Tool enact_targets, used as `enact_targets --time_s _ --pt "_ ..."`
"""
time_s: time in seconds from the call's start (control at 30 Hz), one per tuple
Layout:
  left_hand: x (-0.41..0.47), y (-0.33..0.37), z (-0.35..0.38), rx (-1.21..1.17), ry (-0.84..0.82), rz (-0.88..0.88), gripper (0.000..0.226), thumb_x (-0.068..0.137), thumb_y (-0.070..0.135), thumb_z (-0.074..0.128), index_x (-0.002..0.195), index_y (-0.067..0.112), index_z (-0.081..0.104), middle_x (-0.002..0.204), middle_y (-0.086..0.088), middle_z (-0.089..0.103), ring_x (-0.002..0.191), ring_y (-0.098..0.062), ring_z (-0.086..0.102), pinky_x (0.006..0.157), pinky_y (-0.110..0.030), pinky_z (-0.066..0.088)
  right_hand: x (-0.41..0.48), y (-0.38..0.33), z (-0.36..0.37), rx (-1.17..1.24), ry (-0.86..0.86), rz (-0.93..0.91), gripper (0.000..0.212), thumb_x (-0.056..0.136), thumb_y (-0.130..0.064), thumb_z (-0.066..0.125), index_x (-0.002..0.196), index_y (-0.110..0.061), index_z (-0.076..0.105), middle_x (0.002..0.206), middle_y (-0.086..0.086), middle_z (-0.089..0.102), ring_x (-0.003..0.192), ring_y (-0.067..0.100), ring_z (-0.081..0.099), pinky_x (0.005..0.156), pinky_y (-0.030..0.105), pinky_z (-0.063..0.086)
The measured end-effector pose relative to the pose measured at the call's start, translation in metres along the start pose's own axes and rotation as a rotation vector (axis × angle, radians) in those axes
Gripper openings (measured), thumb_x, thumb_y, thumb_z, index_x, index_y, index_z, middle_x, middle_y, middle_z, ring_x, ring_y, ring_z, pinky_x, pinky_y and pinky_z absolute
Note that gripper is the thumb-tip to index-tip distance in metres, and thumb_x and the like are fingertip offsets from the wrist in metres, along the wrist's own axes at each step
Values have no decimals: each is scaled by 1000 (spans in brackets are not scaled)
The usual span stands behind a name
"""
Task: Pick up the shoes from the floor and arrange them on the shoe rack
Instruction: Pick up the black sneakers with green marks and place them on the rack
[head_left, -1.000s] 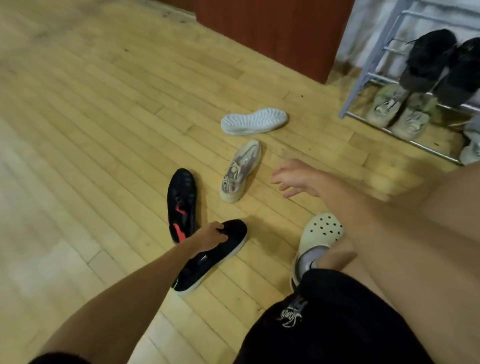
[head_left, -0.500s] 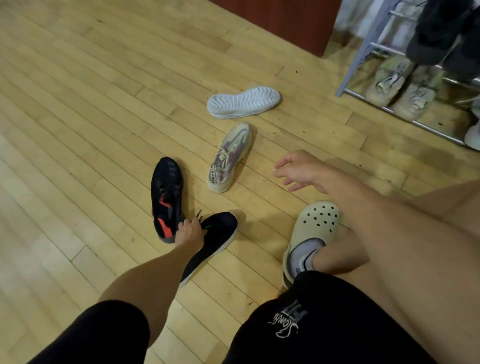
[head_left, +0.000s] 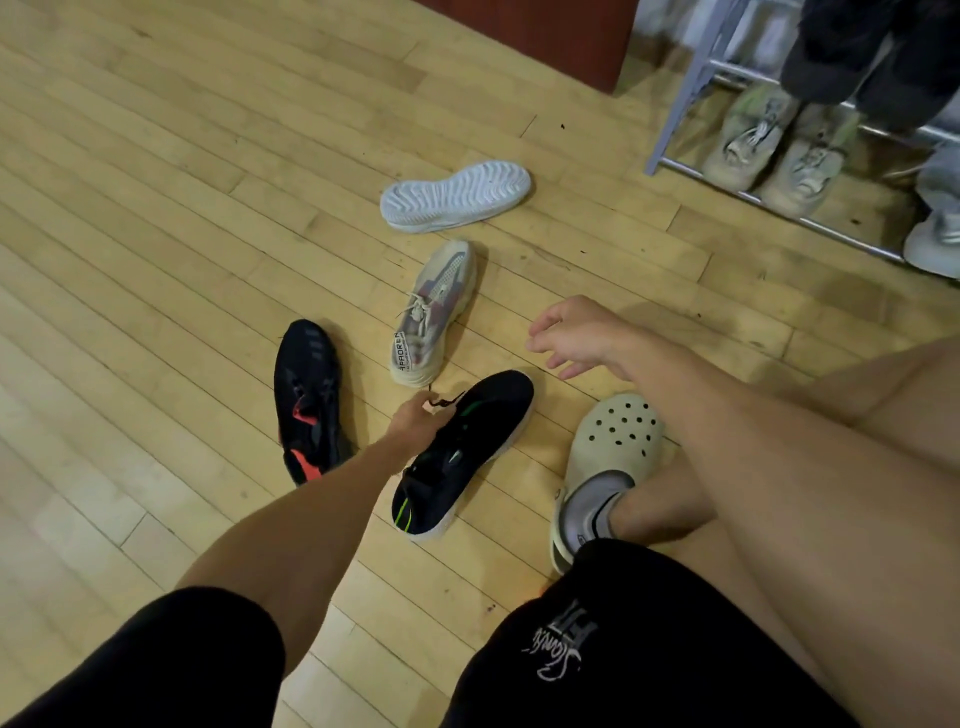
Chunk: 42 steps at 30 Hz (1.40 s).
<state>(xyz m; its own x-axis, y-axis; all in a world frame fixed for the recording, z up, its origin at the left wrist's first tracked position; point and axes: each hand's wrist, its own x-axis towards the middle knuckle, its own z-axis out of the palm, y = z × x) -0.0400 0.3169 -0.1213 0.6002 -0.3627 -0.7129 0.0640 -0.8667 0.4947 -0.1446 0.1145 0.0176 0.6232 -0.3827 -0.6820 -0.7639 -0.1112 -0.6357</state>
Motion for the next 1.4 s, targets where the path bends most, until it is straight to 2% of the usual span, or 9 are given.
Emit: enact_targets --time_s 0.13,0.27,0.53,0.67,0.77,0.97,1.17,1.3,1.4 --pt "-14 -37 -4 162 -258 -157 76 79 47 69 142 17 39 143 -10 41 128 -30 45 95 -36 42 1 0 -2 -2 13 -5 16 91 -16 59 107 -14 61 114 8 63 100 21 65 79 31 57" --pt "-16 -59 -4 453 -256 -97 70 79 15 70 141 16 38 138 -15 46 123 -32 49 100 -42 46 -1 1 -1 -3 8 9 22 91 -15 58 113 -12 60 119 9 62 101 22 65 82 33 57" --pt "-51 -19 0 71 -470 -196 31 84 -4 62 114 3 59 108 -13 65 97 -25 60 86 -41 56 -28 -14 0 -6 31 -17 28 90 -15 58 117 -8 61 113 7 62 102 22 65 84 33 57" --pt "-61 45 -18 -39 -398 -40 12 85 1 63 95 7 63 94 -11 64 79 -20 56 76 -36 51 -36 -22 -13 -28 104 -28 31 89 -16 59 118 -5 62 118 11 63 107 24 63 90 37 55" --pt "-71 96 -31 -118 -363 70 32 86 2 63 116 10 56 102 -7 65 84 -19 60 70 -32 53 -48 -21 -31 -43 194 -7 38 88 -21 62 123 -7 59 107 8 62 90 21 60 73 33 56" --pt "-104 232 -54 -81 -295 339 30 86 5 65 116 4 62 106 -13 70 88 -26 68 79 -38 56 -97 -23 -121 23 453 -85 42 92 -23 58 125 3 57 128 19 58 109 31 59 97 46 51" --pt "-184 389 -23 30 -246 616 21 86 7 65 107 6 65 93 -7 70 75 -21 66 69 -33 56 -162 -13 -215 315 577 -241 27 90 -31 62 111 -14 62 97 2 62 90 20 62 89 47 56" --pt "-237 453 26 64 -288 728 22 86 9 66 108 8 64 91 -6 69 81 -22 64 78 -37 57 -214 21 -272 414 732 -269 11 88 -9 65 98 -9 62 104 18 70 91 27 67 73 38 61" --pt "-267 477 76 61 -356 767 9 85 11 68 94 12 66 93 -9 69 82 -23 63 77 -36 55 -254 67 -302 479 796 -259 24 86 -3 66 109 -7 61 94 12 70 83 27 68 65 34 60"
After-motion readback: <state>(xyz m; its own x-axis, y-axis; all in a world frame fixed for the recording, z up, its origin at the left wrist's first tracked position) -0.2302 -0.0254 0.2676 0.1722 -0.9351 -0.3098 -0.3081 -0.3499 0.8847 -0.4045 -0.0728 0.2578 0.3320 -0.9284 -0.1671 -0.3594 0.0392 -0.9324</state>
